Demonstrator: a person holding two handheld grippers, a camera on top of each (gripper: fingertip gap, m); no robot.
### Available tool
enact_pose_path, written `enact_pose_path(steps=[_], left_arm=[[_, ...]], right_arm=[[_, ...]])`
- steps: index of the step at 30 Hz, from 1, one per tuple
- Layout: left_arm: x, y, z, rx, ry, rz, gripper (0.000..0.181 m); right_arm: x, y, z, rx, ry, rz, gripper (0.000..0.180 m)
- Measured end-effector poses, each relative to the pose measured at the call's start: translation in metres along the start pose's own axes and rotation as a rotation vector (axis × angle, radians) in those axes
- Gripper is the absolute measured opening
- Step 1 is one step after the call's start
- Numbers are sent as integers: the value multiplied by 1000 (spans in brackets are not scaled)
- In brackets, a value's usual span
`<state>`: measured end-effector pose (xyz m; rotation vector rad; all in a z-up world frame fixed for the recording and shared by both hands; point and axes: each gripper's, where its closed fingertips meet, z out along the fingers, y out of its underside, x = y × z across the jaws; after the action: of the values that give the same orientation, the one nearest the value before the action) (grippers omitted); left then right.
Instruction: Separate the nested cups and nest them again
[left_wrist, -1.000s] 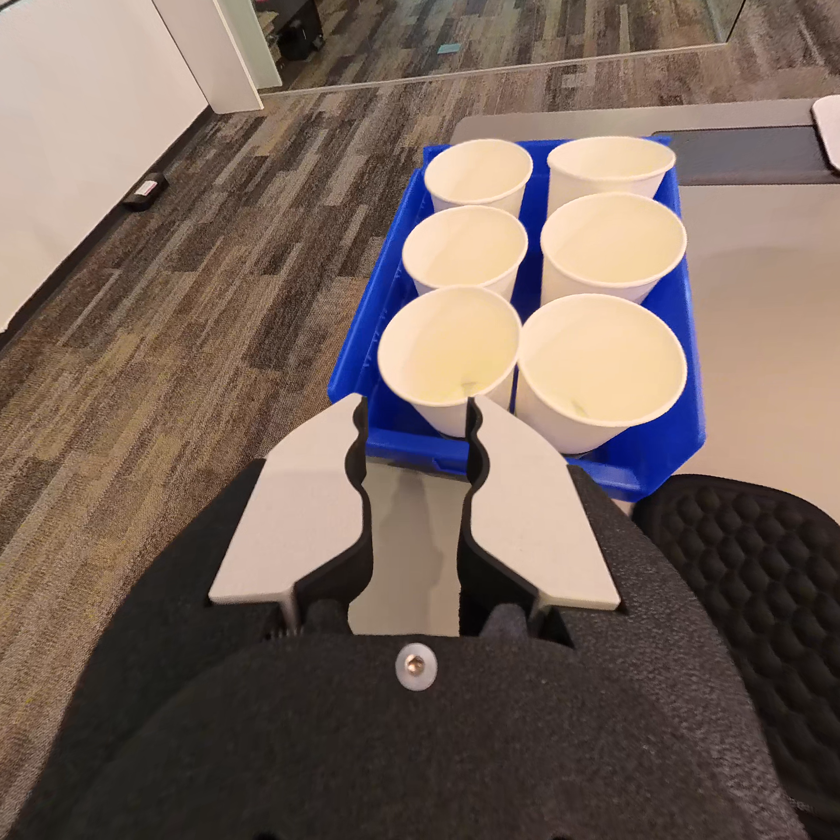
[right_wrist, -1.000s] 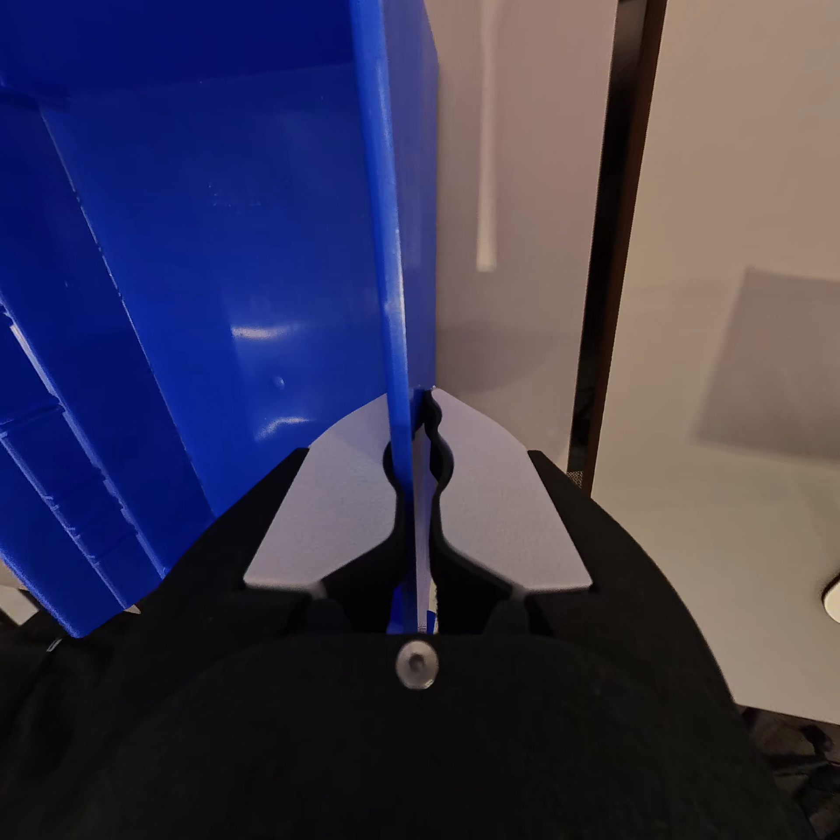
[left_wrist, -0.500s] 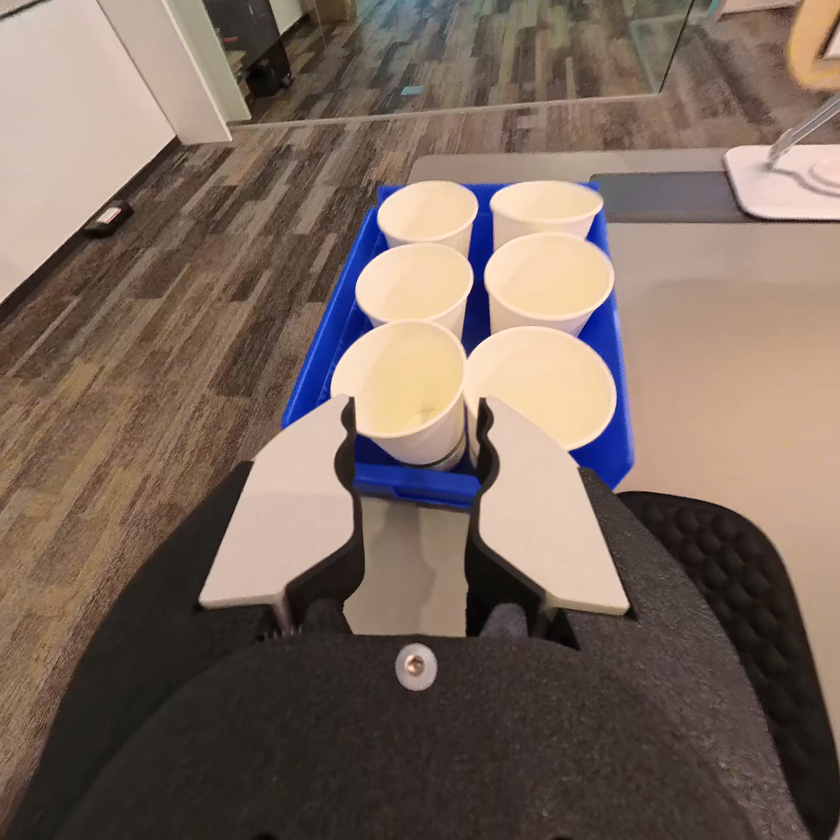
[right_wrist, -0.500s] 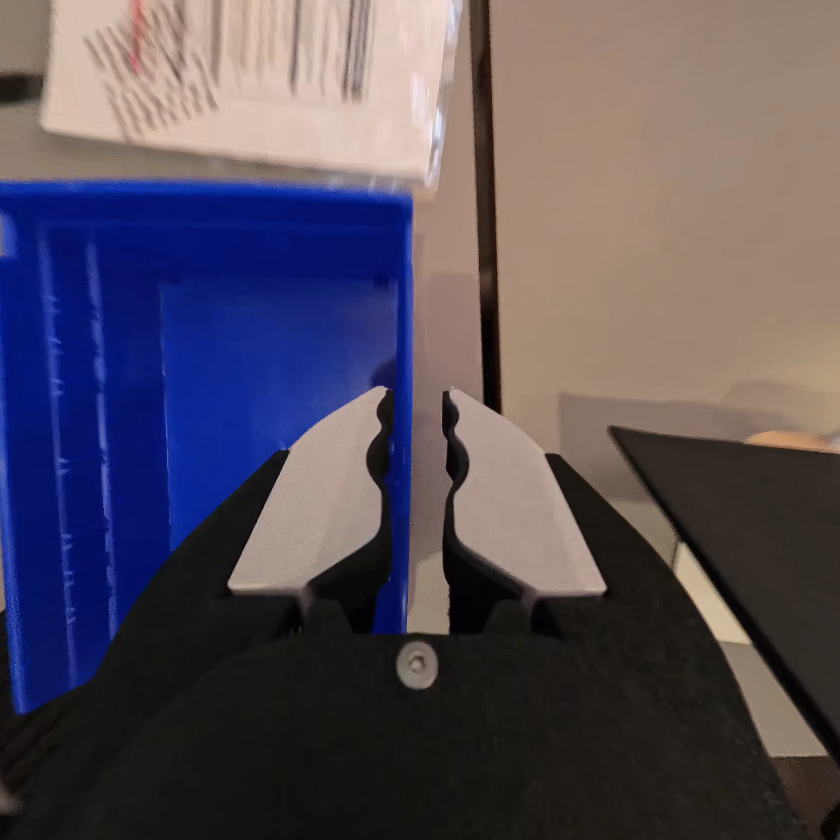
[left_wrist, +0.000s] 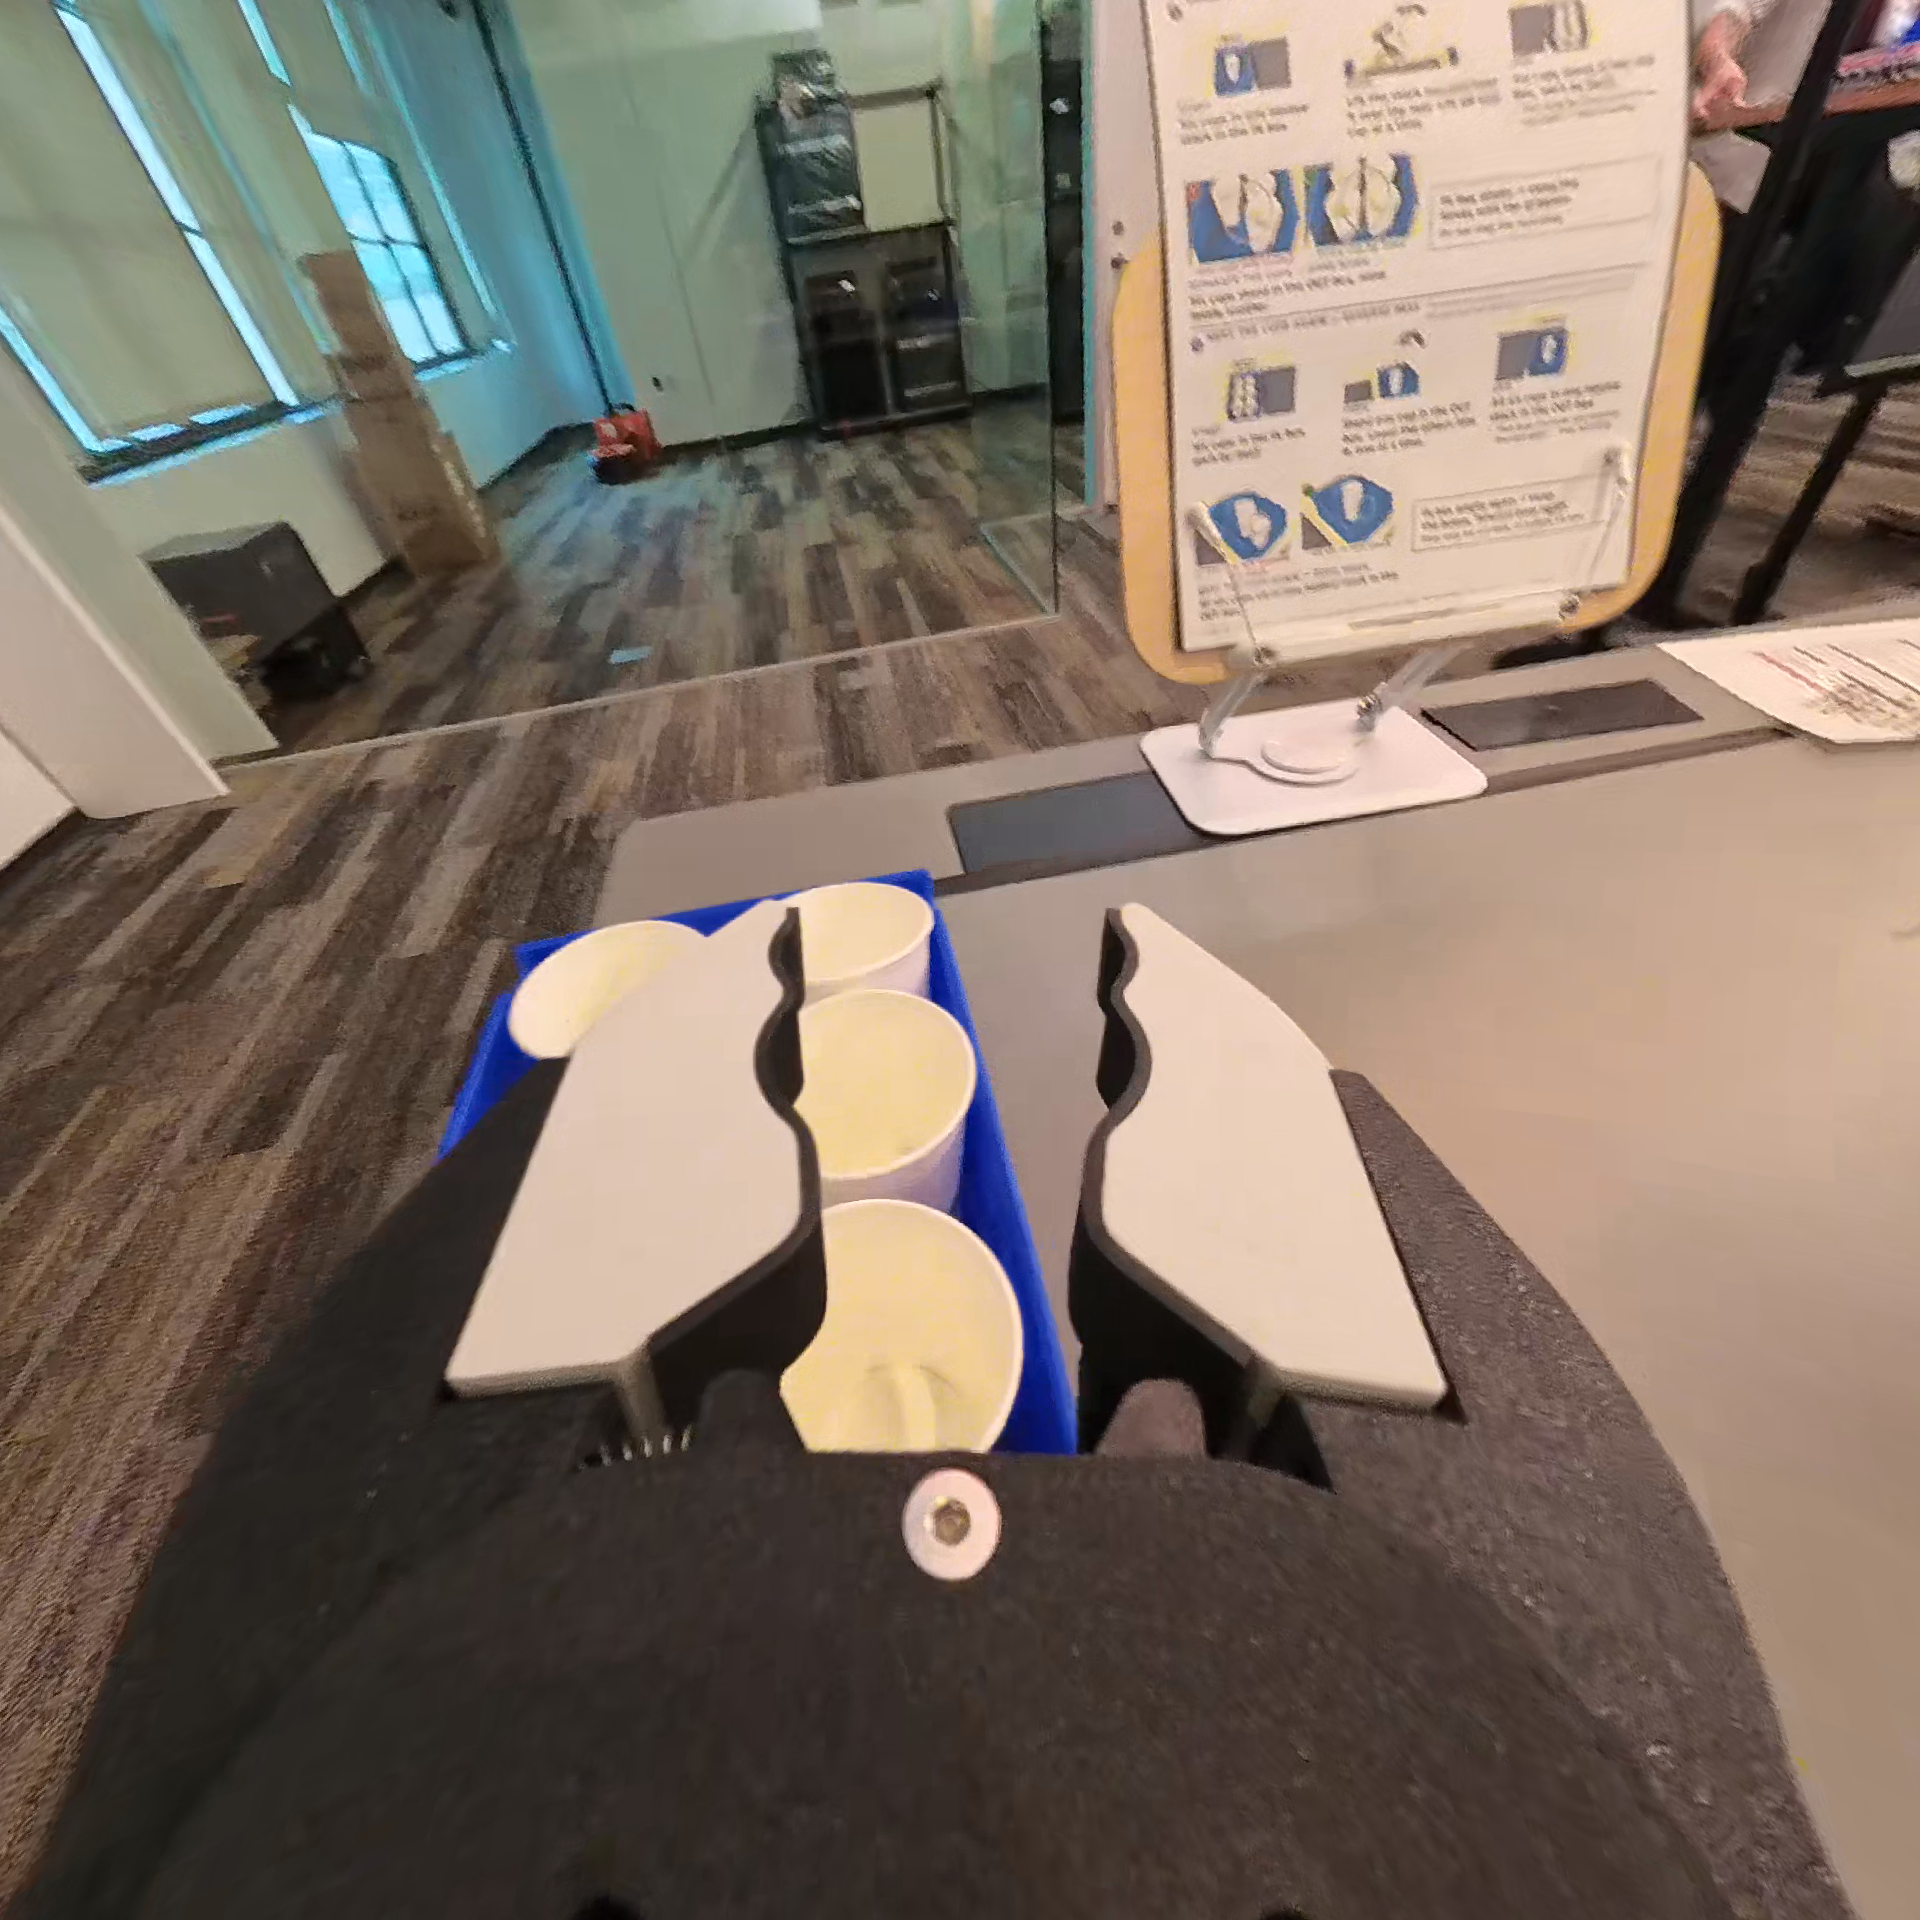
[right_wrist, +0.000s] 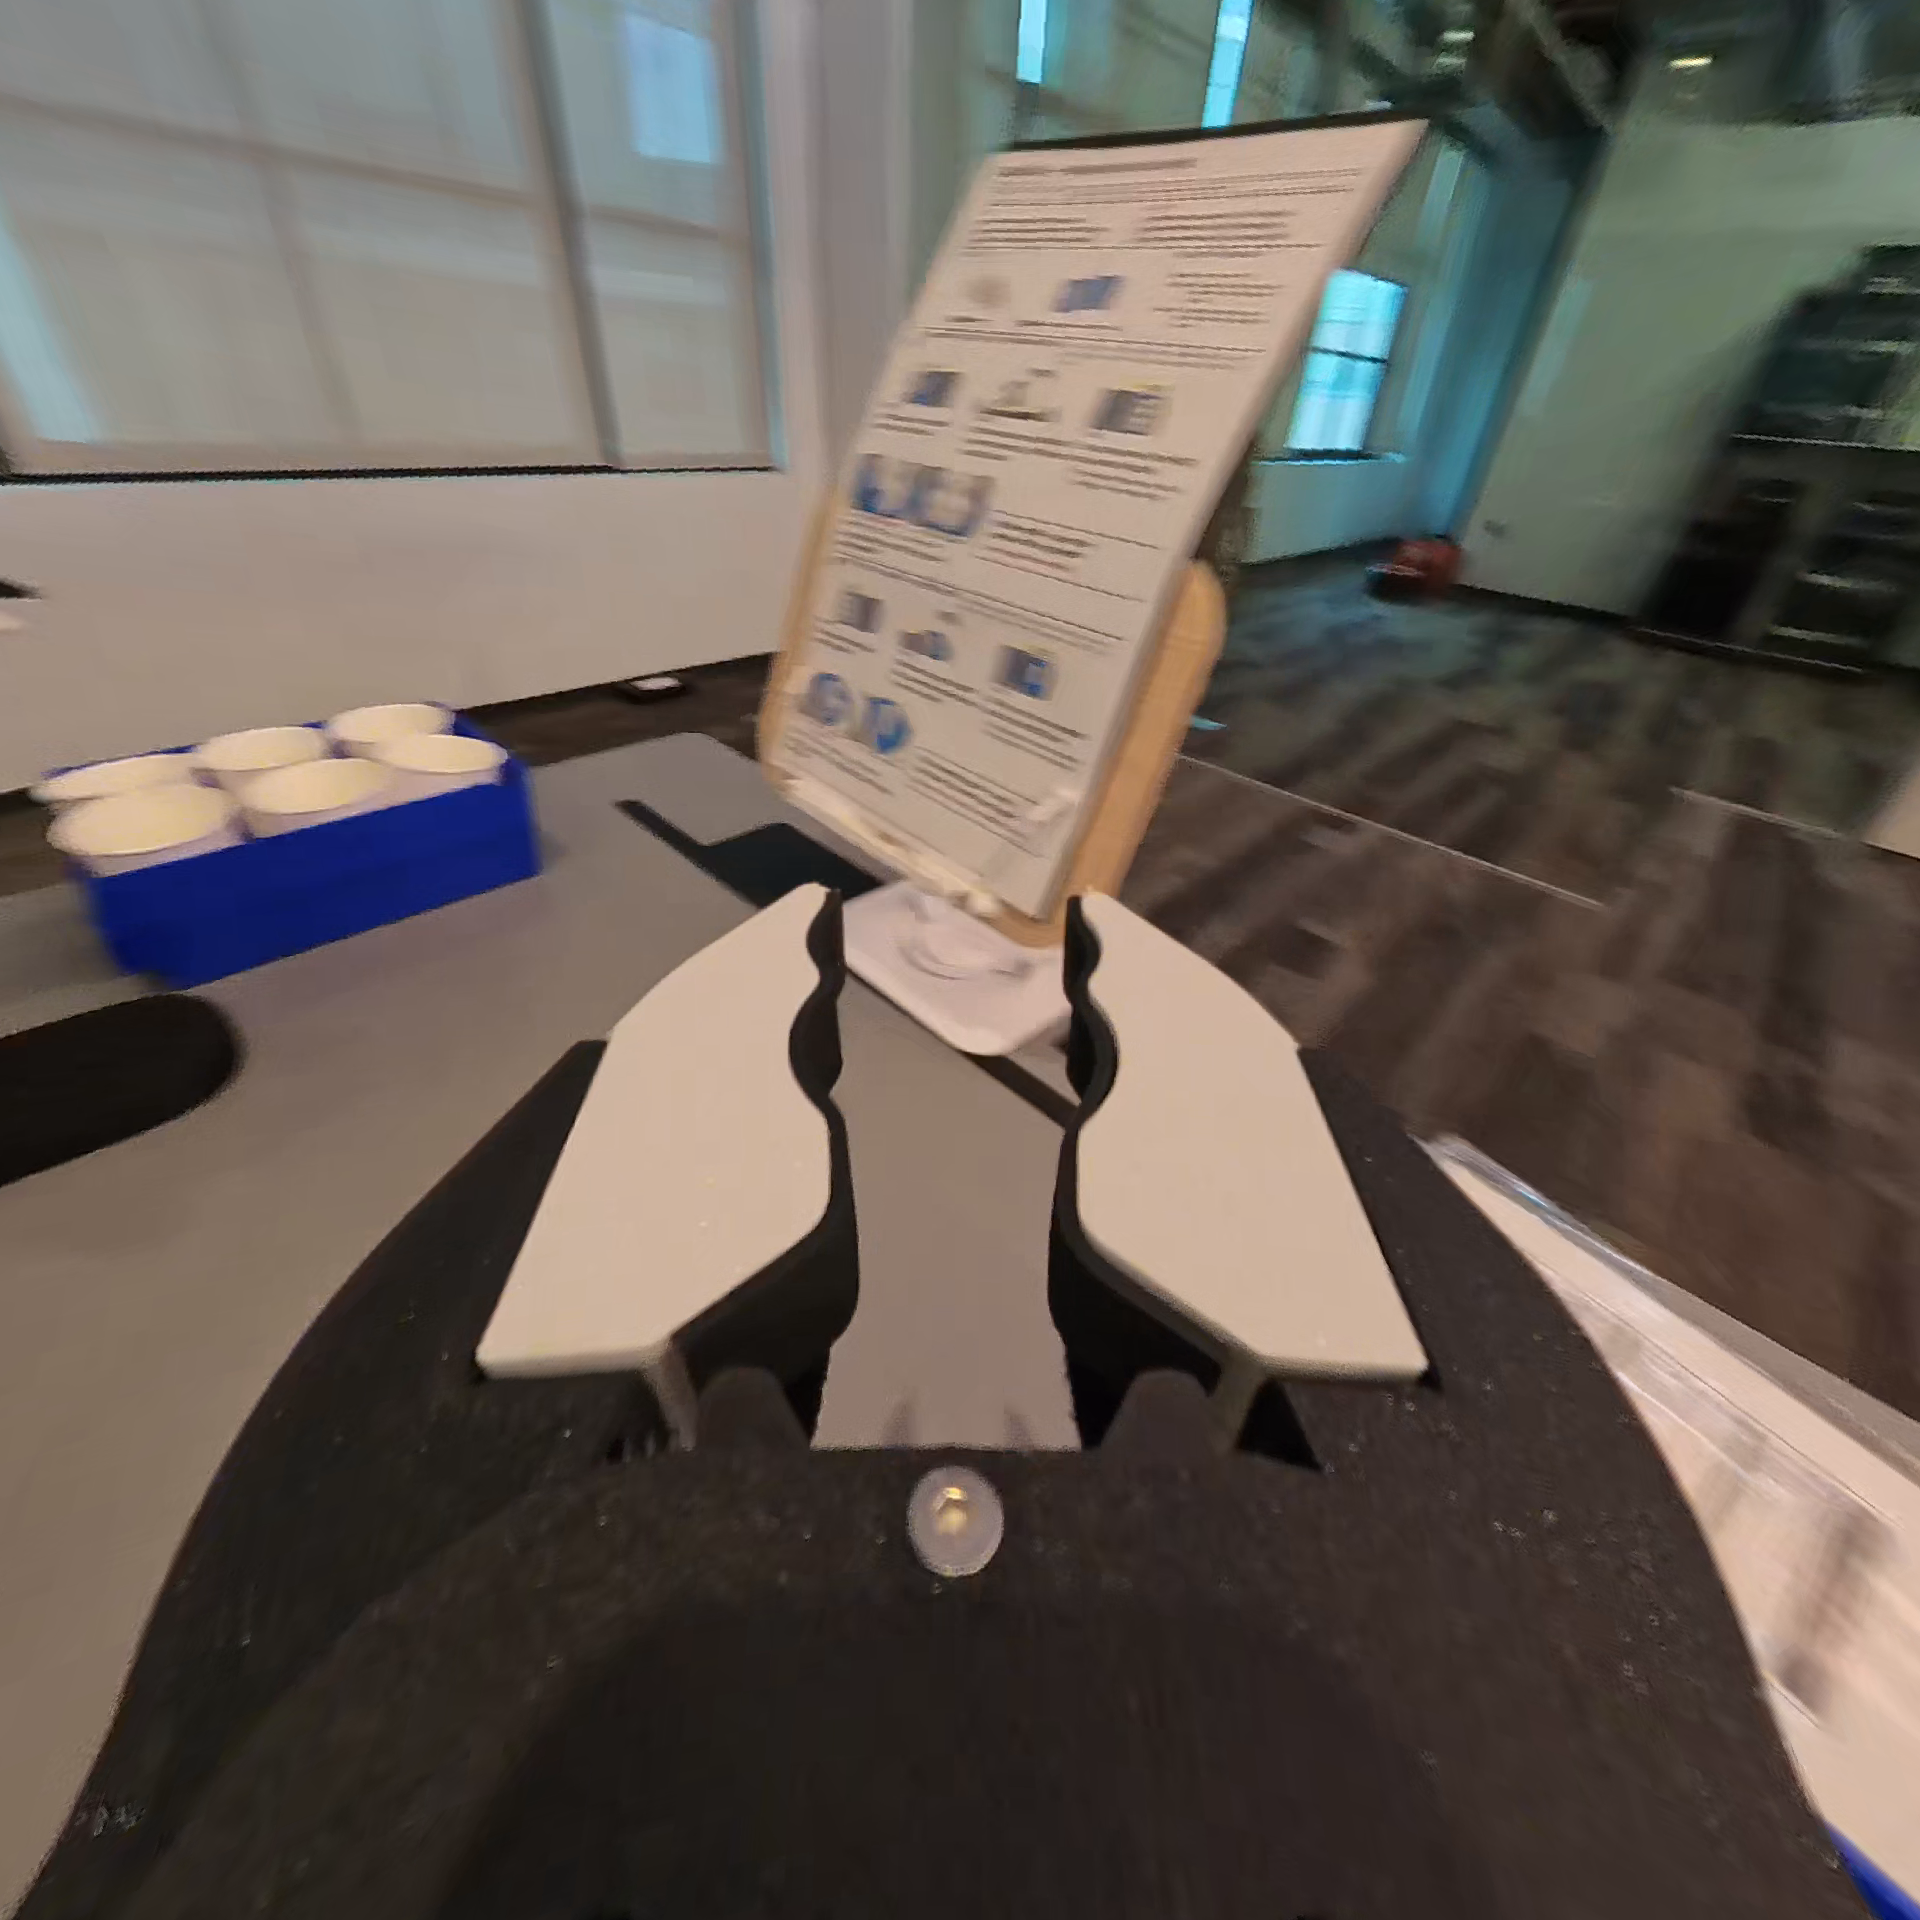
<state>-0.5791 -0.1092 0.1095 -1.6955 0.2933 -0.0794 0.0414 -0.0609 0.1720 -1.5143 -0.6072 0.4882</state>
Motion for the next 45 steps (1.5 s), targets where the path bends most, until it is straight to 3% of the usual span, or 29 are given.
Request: enact_pose_path(steps=[5, 11, 22, 29, 34, 45], left_arm=[[20, 9, 25, -108, 103, 46, 52], [20, 18, 42, -249, 168, 140, 52], [8, 45, 86, -524, 291, 404, 49], [1, 72, 104, -699, 302, 500, 50], [6, 75, 97, -703, 344, 485, 50], [3, 99, 24, -795, 418, 512, 49]], right_arm=[[-67, -8, 52, 79, -160, -39, 34], [-103, -28, 74, 138, -303, -73, 26], [-92, 55, 100, -169, -324, -72, 23], [-96, 69, 106, -236, -322, -91, 23], [-96, 72, 108, -247, -330, -91, 24], [-97, 87, 114, -312, -347, -89, 24]])
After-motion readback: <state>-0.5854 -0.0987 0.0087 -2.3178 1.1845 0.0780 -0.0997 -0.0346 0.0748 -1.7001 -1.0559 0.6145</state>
